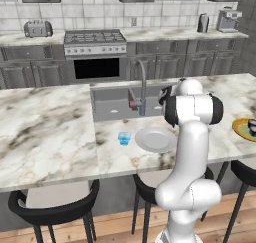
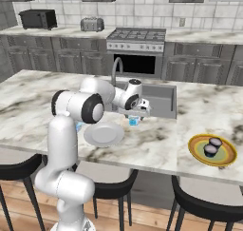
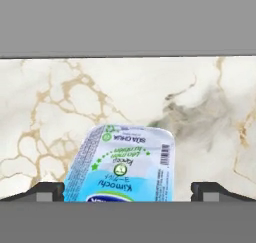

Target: Place two yogurt containers on each plate.

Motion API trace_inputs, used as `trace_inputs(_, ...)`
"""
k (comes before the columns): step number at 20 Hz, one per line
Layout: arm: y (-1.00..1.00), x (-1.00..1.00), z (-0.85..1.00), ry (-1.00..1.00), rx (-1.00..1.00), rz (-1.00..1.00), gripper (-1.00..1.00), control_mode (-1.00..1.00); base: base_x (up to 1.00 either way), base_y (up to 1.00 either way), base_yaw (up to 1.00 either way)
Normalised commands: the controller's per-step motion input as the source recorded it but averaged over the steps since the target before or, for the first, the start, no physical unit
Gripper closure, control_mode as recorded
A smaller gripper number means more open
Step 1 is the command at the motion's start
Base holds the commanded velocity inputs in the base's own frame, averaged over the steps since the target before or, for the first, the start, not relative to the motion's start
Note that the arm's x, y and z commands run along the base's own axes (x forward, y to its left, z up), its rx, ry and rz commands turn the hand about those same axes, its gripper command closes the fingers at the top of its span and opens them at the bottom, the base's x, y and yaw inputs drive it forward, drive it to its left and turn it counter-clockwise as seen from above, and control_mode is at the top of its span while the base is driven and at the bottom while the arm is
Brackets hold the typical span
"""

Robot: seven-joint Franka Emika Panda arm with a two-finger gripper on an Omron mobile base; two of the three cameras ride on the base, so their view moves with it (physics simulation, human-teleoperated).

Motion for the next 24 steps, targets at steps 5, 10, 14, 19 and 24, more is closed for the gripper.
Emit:
trace_inputs(5,0.0,0.04,-0.21,0.04,0.0,0.0,-1.0,-1.0,0.0,0.0,0.0)
trace_inputs(10,0.0,0.07,-0.33,0.11,0.0,0.0,-1.0,-1.0,0.0,0.0,0.0)
trace_inputs(14,-0.04,0.06,-0.29,0.11,0.01,0.0,1.0,-1.0,0.0,0.0,0.0)
trace_inputs(19,-0.33,0.0,-0.18,0.01,0.09,0.0,1.0,-1.0,0.0,0.0,0.0)
trace_inputs(24,-0.2,-0.39,0.09,-0.1,0.19,0.0,1.0,-1.0,0.0,0.0,0.0)
